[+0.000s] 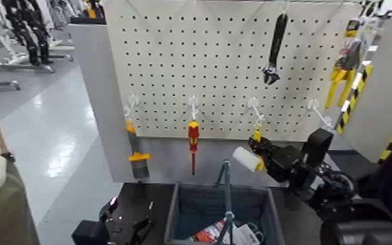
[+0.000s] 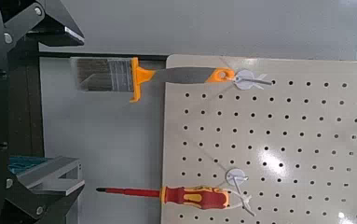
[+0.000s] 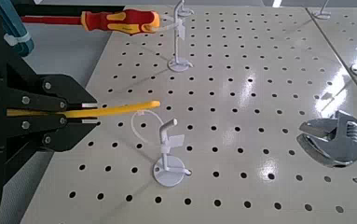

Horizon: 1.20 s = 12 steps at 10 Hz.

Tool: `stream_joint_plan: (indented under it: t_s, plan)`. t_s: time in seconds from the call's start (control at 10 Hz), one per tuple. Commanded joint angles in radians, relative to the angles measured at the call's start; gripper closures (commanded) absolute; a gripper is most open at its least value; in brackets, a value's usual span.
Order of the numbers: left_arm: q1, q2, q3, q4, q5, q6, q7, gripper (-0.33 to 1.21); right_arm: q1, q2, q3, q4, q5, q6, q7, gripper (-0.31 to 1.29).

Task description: Put the yellow roller into the crate.

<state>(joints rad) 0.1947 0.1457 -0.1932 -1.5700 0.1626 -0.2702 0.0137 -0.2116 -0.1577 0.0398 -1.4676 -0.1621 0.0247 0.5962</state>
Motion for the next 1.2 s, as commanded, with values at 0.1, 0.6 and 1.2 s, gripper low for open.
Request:
stream_joint_plan:
  t_s: [0.1,0.6,1.2]
  plan:
    - [-0.001,0.000,0.000,0.002,0.000,0.000,0.000,0.22,0.029,0.000,0.000,-0.051,-0.022,0.011,0.002,1.28]
    - [0.000,0.000,0.000,0.002,0.000,0.000,0.000,0.22,0.093,0.001,-0.020,-0.197,-0.050,0.037,0.011,1.28]
    - [0.003,0.003,0.000,-0.001,0.005,0.000,0.000,0.22,0.213,0.017,-0.084,-0.396,-0.066,0.139,0.005,1.28]
